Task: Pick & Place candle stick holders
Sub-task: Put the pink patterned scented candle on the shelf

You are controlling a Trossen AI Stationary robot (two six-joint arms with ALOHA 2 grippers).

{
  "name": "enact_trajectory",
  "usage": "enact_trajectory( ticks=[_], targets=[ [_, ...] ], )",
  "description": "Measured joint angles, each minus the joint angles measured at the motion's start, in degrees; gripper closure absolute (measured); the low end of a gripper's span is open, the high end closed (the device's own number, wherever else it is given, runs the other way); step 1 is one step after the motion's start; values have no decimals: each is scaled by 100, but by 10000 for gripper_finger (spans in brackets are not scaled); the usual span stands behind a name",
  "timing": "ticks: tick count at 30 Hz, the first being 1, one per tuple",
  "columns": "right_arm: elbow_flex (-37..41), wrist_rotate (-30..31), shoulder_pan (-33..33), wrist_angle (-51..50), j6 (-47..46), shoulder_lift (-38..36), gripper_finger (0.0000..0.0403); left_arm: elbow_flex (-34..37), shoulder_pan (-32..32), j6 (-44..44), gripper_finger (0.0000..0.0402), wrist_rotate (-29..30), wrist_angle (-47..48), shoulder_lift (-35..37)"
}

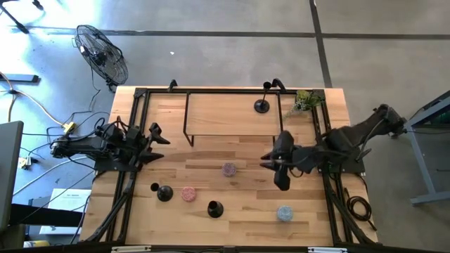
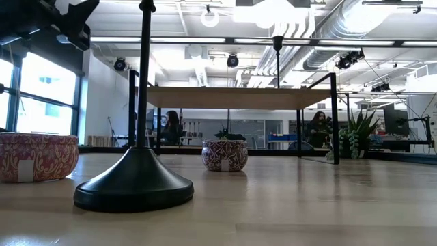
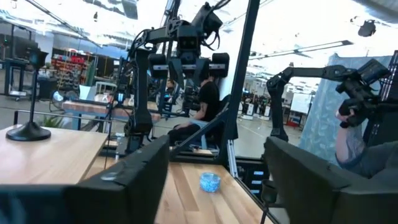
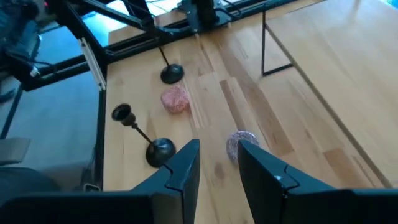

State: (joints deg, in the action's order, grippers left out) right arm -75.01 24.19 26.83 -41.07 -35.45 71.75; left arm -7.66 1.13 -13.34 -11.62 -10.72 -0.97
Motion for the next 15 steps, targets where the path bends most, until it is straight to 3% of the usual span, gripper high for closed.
enact_trajectory(
  ticks=[7,15],
  targets=[
    [468,56,76,496,105,0,300,0,0,-195,56,-120,-62,-2],
    [650,226,109,537,104,0,300,0,0,-197,41,-433,-1170,-2]
  ],
)
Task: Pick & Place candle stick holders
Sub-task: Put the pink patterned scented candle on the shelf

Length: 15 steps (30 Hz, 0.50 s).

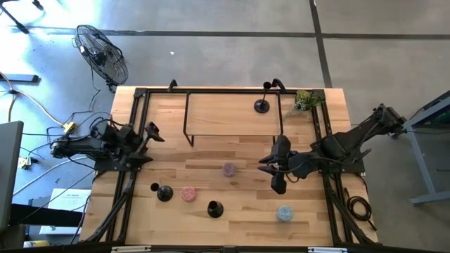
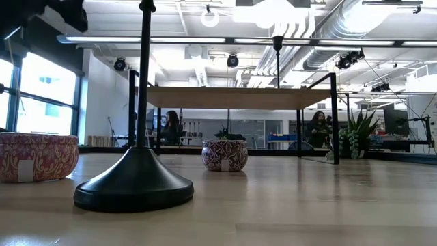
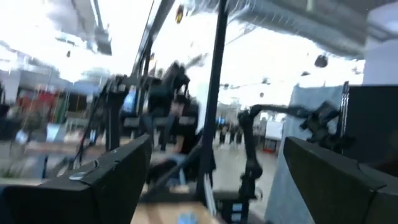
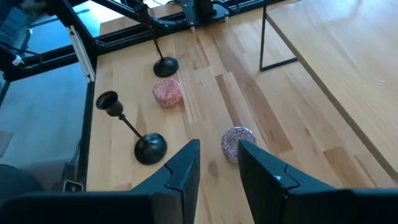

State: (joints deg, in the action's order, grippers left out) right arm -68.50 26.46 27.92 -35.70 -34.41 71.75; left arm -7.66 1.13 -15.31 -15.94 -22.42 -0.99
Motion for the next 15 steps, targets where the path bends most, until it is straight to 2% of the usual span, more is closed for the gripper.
enact_trajectory(
  ticks=[6,9,15],
  targets=[
    [8,153,166,0,-3,0,299,-2,0,0,41,105,-963,-17],
    [8,360,284,-1,-4,0,299,-195,0,0,41,104,-1025,-131],
    [6,556,481,-3,-7,2,300,-1004,0,-1,41,-92,-1005,-1106]
  ],
)
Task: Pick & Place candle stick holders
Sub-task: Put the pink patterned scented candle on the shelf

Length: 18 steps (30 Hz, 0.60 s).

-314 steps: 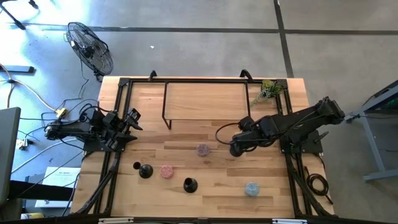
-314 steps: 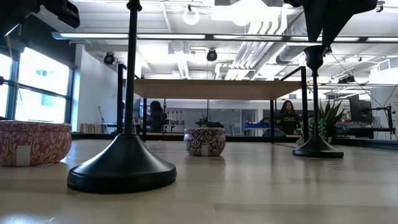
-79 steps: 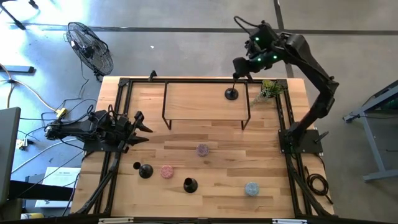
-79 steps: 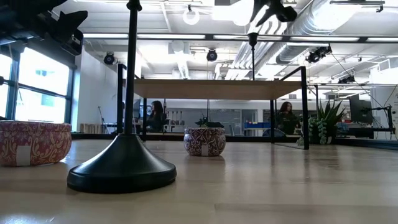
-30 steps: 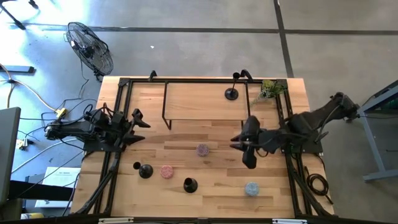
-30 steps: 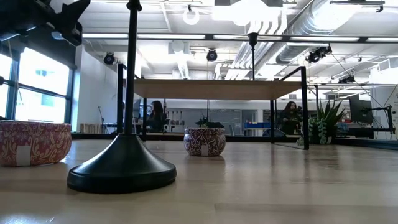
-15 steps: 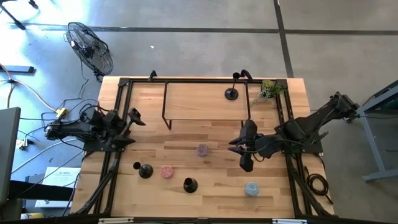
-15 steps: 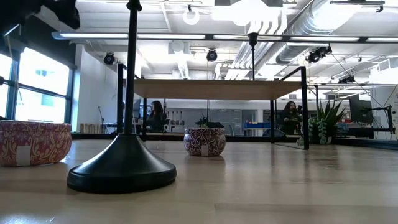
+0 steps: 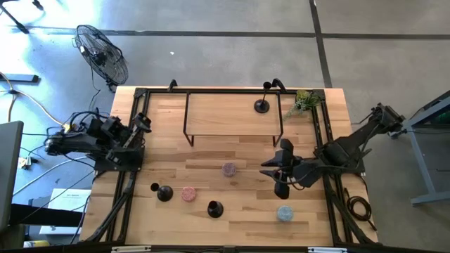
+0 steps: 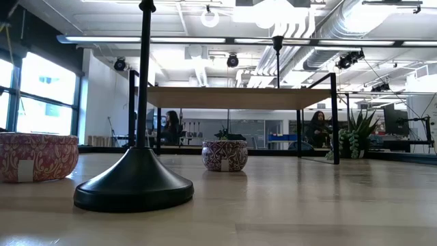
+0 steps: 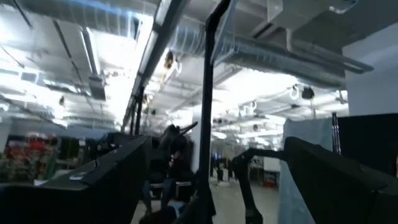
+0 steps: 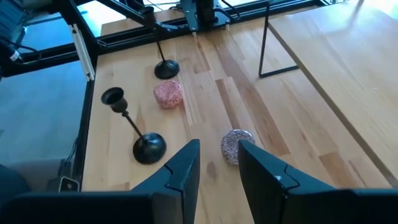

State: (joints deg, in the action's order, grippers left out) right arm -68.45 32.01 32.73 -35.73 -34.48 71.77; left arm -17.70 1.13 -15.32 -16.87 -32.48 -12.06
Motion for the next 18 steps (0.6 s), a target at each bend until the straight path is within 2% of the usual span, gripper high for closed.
enact_trajectory(
  ticks=[4,7,14,18],
  targets=[
    [0,23,98,-4,-115,2,300,-939,0,-102,41,-325,320,-1076],
    [0,111,202,-32,-153,25,300,-1901,2,-127,41,-505,1310,-1891],
    [-2,336,540,-46,-307,77,300,-4453,4,-87,41,-458,4967,-3693],
    [-4,519,763,-151,-523,97,300,-5623,300,2,41,351,6971,-4610]
  ],
)
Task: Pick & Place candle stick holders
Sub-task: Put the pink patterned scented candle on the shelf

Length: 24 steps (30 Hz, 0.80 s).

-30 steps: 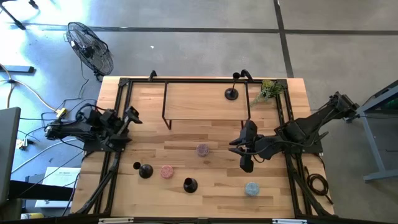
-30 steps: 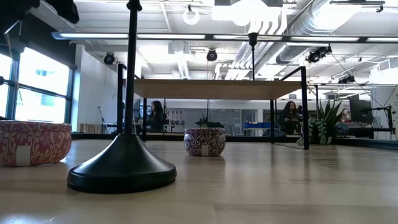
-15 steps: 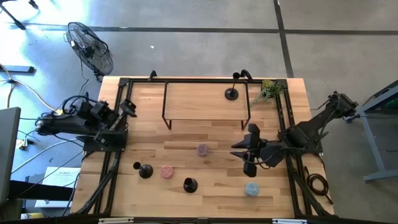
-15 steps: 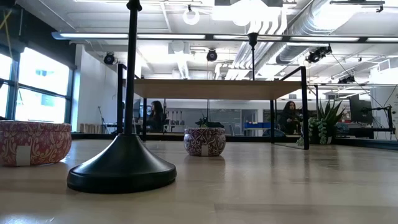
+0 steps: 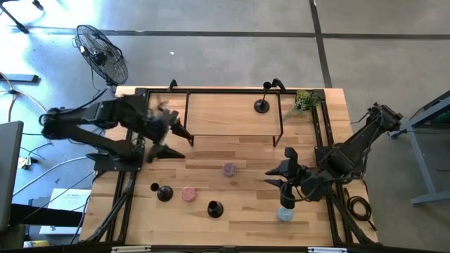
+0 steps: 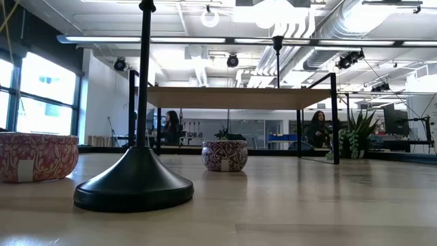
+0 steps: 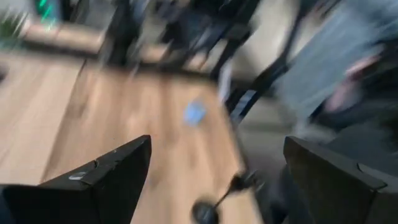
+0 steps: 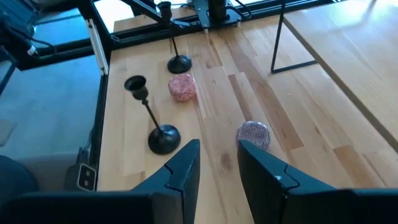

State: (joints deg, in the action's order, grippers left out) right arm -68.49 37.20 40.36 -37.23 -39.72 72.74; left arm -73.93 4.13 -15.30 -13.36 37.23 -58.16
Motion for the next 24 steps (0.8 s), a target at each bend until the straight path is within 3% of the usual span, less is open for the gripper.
enact_trajectory(
  ticks=[3,8,17,24],
  targets=[
    [0,167,123,-29,-162,3,300,-583,403,165,41,489,1040,-606],
    [0,360,263,-35,-234,8,299,-1198,1289,367,41,874,1926,-1399],
    [0,523,332,-33,-381,8,299,-1348,2619,758,41,2963,2697,-2230],
    [0,531,330,-33,-524,8,300,-1346,2843,639,41,3048,2803,-2861]
  ],
)
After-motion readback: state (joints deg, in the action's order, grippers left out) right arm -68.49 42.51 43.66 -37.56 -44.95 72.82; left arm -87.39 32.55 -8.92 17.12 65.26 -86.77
